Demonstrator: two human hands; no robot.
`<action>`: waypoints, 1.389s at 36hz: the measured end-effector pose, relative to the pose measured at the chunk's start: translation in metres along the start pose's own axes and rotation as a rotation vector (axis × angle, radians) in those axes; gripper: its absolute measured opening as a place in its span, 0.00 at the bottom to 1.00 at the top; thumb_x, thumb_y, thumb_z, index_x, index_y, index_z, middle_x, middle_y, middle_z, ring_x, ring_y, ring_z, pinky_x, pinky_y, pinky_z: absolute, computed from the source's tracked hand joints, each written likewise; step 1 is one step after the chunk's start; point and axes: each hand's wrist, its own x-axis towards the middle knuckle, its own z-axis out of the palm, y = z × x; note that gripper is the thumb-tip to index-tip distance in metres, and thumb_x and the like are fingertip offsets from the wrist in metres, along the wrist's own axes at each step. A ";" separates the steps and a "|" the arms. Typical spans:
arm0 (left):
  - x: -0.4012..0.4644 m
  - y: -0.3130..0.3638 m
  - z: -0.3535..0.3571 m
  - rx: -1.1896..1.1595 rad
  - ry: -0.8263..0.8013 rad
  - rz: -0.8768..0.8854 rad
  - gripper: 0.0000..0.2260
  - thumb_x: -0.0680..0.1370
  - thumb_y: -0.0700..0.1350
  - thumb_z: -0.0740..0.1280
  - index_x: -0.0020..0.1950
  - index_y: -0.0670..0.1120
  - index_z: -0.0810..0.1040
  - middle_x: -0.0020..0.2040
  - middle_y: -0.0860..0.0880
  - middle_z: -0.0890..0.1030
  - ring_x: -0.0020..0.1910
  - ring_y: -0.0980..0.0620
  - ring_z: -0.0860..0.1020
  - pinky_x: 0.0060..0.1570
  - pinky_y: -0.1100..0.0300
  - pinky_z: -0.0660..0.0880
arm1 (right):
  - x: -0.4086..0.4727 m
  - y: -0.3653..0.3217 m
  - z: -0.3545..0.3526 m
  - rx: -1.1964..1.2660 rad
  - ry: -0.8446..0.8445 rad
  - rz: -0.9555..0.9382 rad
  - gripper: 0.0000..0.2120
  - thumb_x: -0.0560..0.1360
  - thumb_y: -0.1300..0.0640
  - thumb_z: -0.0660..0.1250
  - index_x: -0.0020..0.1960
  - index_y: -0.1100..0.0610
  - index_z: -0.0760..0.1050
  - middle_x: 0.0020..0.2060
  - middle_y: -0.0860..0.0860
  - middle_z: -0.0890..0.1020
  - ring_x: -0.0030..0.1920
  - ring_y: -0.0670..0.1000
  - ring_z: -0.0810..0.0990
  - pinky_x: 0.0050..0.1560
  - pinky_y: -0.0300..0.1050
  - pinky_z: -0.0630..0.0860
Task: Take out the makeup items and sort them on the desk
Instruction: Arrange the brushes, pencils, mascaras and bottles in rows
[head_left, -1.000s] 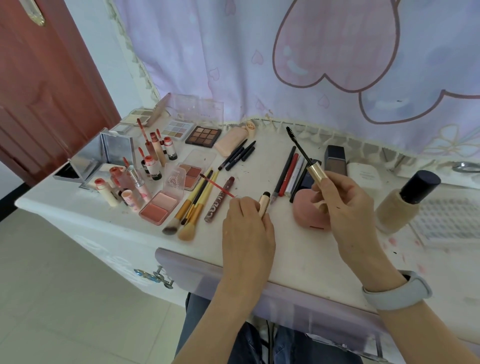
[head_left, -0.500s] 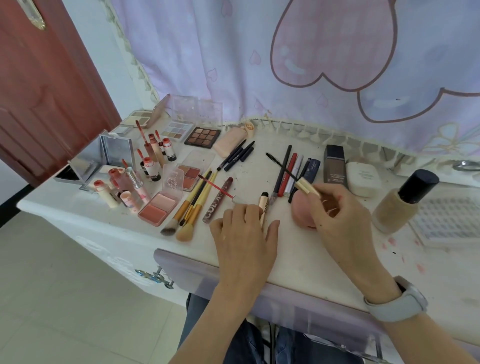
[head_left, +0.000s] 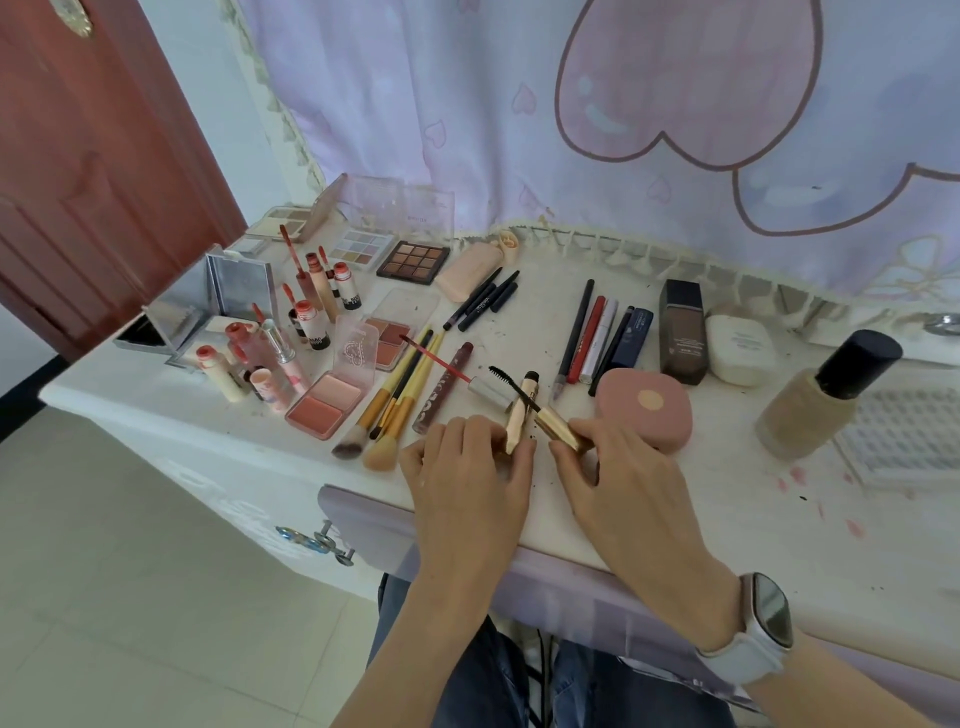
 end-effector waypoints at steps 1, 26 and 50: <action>0.000 0.000 0.000 0.001 0.002 0.000 0.13 0.73 0.57 0.60 0.39 0.49 0.75 0.35 0.54 0.76 0.37 0.51 0.75 0.45 0.61 0.57 | 0.001 0.000 0.000 0.003 -0.006 0.005 0.16 0.74 0.48 0.58 0.44 0.58 0.79 0.31 0.51 0.80 0.27 0.50 0.77 0.24 0.41 0.73; -0.005 -0.004 -0.003 0.030 0.006 0.026 0.13 0.74 0.55 0.60 0.45 0.48 0.78 0.42 0.51 0.78 0.43 0.49 0.73 0.46 0.56 0.65 | 0.006 -0.006 -0.013 0.013 -0.144 -0.004 0.17 0.75 0.48 0.56 0.51 0.57 0.77 0.39 0.52 0.80 0.31 0.51 0.77 0.25 0.43 0.75; -0.008 -0.007 0.001 0.009 0.073 0.032 0.12 0.73 0.55 0.62 0.40 0.48 0.78 0.40 0.52 0.78 0.42 0.49 0.74 0.46 0.57 0.63 | 0.035 0.010 -0.013 -0.228 -0.265 -0.140 0.06 0.72 0.52 0.68 0.45 0.54 0.77 0.36 0.49 0.79 0.38 0.52 0.77 0.42 0.44 0.70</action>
